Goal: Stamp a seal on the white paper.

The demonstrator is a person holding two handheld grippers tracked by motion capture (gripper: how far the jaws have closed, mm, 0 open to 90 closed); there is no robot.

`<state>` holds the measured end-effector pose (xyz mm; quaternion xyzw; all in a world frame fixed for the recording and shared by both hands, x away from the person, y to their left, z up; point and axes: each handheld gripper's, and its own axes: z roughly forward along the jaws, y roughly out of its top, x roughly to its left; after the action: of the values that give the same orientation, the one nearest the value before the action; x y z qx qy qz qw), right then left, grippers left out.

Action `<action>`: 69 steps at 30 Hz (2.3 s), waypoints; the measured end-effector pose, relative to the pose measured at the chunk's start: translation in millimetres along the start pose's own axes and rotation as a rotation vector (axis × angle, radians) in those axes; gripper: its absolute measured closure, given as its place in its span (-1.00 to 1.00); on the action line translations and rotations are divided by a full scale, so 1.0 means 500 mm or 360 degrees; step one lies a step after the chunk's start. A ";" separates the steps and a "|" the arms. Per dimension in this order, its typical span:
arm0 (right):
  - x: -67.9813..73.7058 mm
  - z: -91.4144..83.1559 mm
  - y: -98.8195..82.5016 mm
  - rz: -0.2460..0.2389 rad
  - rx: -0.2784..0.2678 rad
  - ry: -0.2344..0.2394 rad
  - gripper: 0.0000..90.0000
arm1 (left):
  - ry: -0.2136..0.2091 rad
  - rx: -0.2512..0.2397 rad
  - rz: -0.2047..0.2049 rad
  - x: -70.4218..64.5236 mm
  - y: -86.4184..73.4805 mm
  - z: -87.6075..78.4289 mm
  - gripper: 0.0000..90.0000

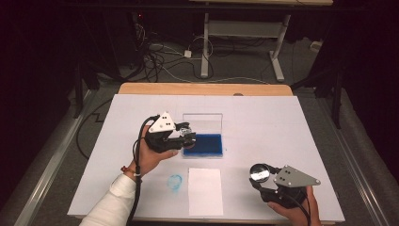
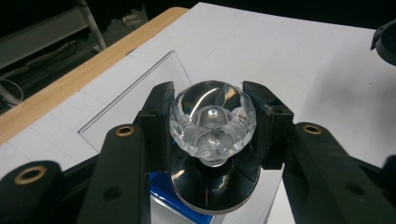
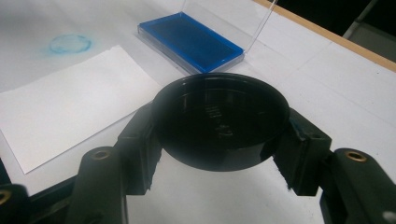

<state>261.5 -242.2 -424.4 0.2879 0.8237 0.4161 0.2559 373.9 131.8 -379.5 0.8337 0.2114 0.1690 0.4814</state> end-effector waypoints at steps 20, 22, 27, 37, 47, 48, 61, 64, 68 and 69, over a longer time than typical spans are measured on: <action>0.001 0.001 0.000 -0.0010 0.0010 0.0008 -0.13 | -0.0070 -0.0035 0.0125 -0.049 0.004 -0.044 0.22; 0.001 0.000 0.000 -0.0014 0.0005 0.0008 -0.13 | -0.0073 -0.0043 0.0129 -0.053 0.004 -0.044 0.22; 0.004 -0.002 0.004 -0.0020 -0.0002 0.0006 -0.13 | -0.0086 -0.0058 0.0131 -0.063 0.004 -0.048 0.22; 0.005 0.002 0.004 -0.0015 0.0005 0.0020 -0.13 | -0.0119 -0.0073 0.0170 -0.096 -0.005 -0.055 0.22; 0.008 0.003 0.004 -0.0015 0.0000 0.0033 -0.13 | -0.0192 -0.0064 0.0189 -0.122 -0.010 -0.051 0.22; 0.008 0.003 0.005 -0.0017 0.0000 0.0035 -0.13 | -0.0202 -0.0062 0.0191 -0.123 -0.011 -0.050 0.22; 0.010 0.006 0.004 -0.0017 0.0006 0.0042 -0.13 | -0.0299 -0.0061 0.0232 -0.151 -0.009 -0.036 0.22; 0.011 0.006 0.004 -0.0021 0.0008 0.0044 -0.13 | -0.0323 -0.0058 0.0240 -0.159 -0.010 -0.032 0.22; 0.011 0.006 0.004 -0.0018 0.0010 0.0042 -0.13 | -0.0343 -0.0051 0.0255 -0.168 -0.012 -0.027 0.22; 0.011 0.006 0.005 -0.0021 0.0008 0.0041 -0.13 | -0.0352 -0.0051 0.0255 -0.171 -0.014 -0.026 0.22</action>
<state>260.1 -235.7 -425.0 0.2777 0.8299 0.4159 0.2473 293.5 100.2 -385.9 0.8536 0.0869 0.1174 0.5000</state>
